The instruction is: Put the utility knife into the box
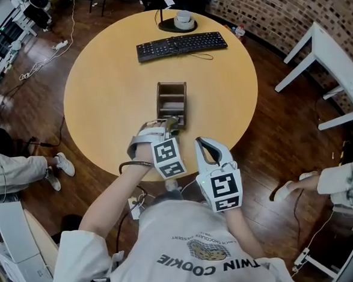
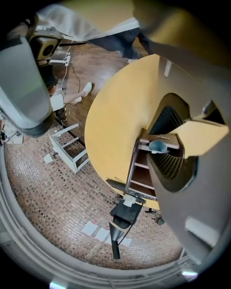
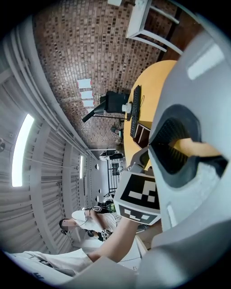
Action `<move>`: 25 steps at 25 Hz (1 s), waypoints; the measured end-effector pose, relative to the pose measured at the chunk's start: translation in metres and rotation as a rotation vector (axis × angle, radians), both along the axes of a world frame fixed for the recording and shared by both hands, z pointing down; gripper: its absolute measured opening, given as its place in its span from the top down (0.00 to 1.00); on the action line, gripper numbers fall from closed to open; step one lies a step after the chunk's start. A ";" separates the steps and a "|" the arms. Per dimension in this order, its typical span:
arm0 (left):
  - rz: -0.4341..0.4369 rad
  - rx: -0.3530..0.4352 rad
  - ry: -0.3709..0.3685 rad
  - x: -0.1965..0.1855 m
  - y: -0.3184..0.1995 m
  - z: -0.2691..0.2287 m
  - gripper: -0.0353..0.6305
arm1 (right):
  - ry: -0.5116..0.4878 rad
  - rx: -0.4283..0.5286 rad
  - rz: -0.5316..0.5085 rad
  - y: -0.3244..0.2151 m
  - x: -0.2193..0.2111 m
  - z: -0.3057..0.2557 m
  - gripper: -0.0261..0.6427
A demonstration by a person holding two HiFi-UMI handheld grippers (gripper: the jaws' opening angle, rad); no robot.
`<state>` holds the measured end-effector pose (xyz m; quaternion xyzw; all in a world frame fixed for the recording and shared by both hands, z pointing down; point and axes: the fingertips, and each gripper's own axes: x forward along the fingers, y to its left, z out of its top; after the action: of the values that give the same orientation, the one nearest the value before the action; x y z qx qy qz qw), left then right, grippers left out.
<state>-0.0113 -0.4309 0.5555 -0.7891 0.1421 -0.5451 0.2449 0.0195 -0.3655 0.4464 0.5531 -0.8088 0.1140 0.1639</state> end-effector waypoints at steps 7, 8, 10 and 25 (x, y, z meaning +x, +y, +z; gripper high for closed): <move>-0.068 0.015 0.086 0.007 0.020 -0.022 0.74 | -0.027 0.011 -0.051 0.018 0.004 -0.001 0.96; -0.081 0.016 0.099 0.007 0.024 -0.025 0.74 | -0.029 0.015 -0.061 0.021 0.003 -0.001 0.96; -0.116 0.012 0.124 0.005 0.033 -0.029 0.74 | -0.030 0.022 -0.081 0.026 0.002 -0.002 0.96; -0.339 0.037 0.406 0.013 0.117 -0.081 0.85 | -0.053 0.062 -0.228 0.092 0.011 -0.016 0.96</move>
<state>0.0015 -0.3142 0.4747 -0.8427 0.3284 -0.4060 0.1310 0.0304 -0.2736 0.4305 0.4589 -0.8738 0.0841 0.1371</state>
